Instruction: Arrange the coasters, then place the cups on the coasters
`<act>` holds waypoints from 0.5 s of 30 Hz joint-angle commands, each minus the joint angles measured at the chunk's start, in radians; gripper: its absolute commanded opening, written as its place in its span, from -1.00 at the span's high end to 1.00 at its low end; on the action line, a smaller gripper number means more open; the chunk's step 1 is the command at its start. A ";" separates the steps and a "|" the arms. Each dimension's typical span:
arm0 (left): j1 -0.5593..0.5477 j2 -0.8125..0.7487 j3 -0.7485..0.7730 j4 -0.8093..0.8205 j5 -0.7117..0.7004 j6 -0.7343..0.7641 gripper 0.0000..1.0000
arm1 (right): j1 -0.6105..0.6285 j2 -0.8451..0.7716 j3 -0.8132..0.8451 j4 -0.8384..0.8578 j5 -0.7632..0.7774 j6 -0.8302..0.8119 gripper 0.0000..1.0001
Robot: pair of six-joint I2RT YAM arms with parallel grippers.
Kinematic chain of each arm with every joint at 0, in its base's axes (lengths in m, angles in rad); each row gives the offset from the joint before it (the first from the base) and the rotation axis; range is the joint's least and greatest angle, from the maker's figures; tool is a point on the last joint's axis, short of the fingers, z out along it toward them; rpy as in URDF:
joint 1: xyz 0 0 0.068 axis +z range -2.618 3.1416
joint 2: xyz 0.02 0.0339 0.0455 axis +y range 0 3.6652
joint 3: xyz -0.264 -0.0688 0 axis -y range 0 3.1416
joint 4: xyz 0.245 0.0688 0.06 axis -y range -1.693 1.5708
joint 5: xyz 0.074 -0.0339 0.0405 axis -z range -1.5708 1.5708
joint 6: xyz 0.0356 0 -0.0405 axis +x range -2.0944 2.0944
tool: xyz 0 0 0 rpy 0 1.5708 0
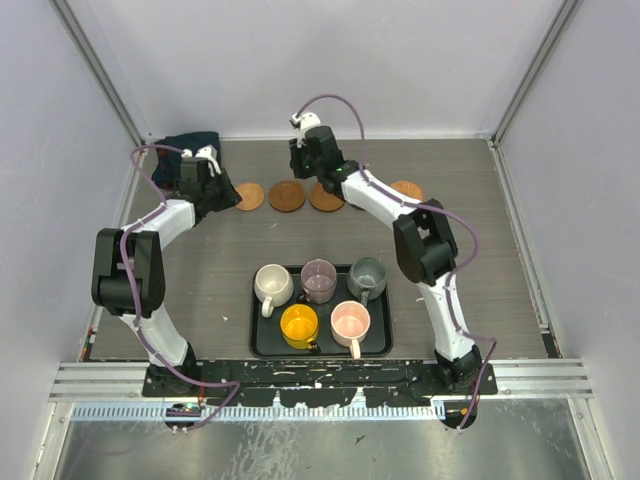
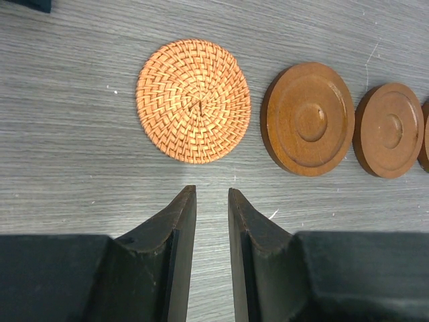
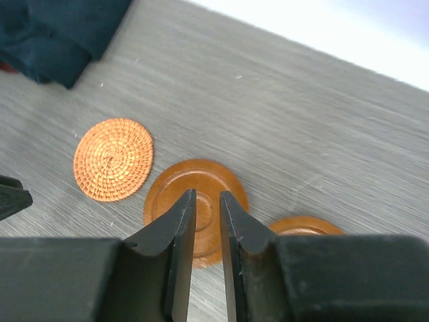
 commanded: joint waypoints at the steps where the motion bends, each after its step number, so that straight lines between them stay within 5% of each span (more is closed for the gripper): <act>1: 0.004 -0.076 0.000 0.084 0.013 0.016 0.45 | -0.084 -0.202 -0.134 0.086 0.171 0.040 0.53; 5: 0.005 -0.066 -0.003 0.101 0.019 0.021 0.45 | -0.184 -0.303 -0.290 0.085 0.202 0.080 0.88; 15: 0.005 -0.009 -0.005 0.132 0.040 0.001 0.46 | -0.310 -0.328 -0.432 0.037 0.104 0.063 0.99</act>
